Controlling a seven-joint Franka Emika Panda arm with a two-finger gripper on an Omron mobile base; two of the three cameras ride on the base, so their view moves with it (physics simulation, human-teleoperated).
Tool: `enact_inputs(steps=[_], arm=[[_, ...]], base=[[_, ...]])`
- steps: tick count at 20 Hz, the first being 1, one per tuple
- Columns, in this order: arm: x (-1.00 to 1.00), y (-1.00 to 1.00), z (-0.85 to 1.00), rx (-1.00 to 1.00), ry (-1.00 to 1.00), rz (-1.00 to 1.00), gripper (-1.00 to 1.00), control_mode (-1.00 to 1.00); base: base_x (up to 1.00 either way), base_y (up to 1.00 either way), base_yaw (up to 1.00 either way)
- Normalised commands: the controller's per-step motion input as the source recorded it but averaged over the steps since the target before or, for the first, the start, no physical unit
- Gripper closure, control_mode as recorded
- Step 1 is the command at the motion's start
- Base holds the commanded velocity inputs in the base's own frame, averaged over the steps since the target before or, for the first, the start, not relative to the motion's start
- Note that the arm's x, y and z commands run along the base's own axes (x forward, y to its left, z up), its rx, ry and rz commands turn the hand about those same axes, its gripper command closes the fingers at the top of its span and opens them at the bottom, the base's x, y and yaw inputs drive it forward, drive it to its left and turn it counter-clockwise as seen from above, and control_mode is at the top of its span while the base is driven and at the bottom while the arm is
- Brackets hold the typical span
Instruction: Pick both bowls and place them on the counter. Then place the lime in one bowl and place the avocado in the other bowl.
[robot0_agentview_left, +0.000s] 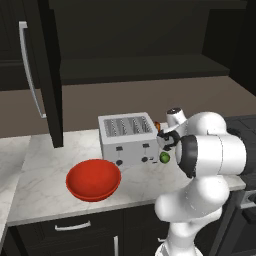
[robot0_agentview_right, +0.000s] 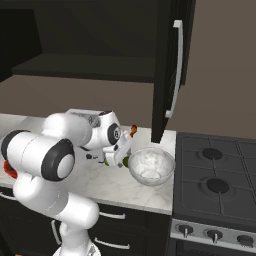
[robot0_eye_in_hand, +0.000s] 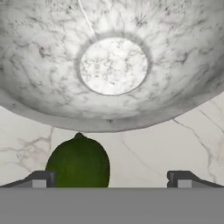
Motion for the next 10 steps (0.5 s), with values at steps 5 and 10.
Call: enact_inputs(steps=[5, 10], arm=[[0.25, -0.01, -0.17, 0.0, 0.0, 0.0, -1.0, -1.0], [0.24, -0.03, -0.14, 0.0, 0.0, 0.0, -1.0, -1.0]], base=[[0.0, 0.0, 0.0], [0.0, 0.0, 0.0]])
